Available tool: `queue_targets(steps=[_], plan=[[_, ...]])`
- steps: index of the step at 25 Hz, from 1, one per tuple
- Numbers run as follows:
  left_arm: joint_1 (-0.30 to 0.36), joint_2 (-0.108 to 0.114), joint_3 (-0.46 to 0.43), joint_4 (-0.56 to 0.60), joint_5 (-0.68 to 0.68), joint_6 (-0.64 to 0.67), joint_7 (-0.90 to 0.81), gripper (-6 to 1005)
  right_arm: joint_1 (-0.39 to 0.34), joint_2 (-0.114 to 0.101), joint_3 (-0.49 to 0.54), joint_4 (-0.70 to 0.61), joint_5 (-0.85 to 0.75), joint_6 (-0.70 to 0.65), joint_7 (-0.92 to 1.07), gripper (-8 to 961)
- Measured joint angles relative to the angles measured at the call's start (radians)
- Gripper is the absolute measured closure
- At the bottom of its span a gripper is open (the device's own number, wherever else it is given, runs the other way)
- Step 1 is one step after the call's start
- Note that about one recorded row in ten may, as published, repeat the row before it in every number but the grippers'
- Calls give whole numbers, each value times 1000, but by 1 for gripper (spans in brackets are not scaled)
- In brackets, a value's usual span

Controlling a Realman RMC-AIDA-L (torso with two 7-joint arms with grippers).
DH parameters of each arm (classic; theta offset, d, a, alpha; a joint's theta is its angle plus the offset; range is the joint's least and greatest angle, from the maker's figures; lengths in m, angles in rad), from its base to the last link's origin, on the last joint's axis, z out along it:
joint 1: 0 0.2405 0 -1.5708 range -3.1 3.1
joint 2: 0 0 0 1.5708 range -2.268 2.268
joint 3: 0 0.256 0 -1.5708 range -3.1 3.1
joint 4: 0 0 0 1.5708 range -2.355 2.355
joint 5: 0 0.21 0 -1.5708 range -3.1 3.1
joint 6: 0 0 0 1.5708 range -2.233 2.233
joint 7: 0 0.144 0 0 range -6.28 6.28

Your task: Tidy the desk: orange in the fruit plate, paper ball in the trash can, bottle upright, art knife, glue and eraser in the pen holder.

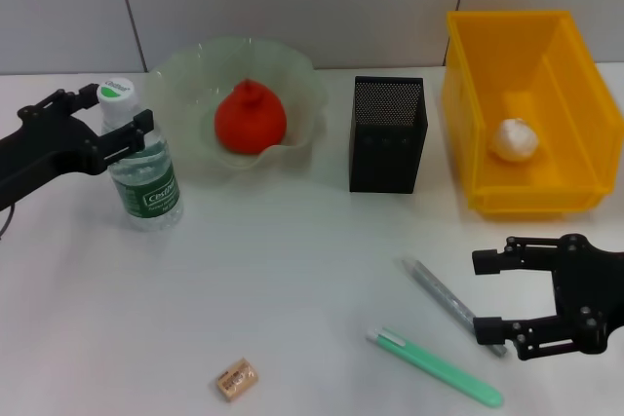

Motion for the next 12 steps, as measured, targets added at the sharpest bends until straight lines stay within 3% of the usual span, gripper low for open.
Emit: queue_targets(steps=[4, 7, 9, 10, 11, 12], plan=[[18, 2, -13, -1, -55, 46, 39, 194, -1, 0, 0, 0, 0, 0, 0, 119], [44, 4, -71, 3, -101, 141, 62, 184, -1, 0, 1, -1, 2, -1, -1, 119], [61, 5, -135, -4, -114, 245, 60, 184, -1, 0, 2, -7, 12, -1, 0, 119], [75, 7, -204, -27, -119, 367, 57, 183, -1, 0, 2, -14, 21, -1, 10, 119], [75, 7, -204, -27, -119, 367, 57, 183, -1, 0, 2, -14, 21, -1, 10, 119], [93, 16, -267, -61, -106, 478, 56, 183, 2, 0, 1, -32, 25, 1, 42, 119]])
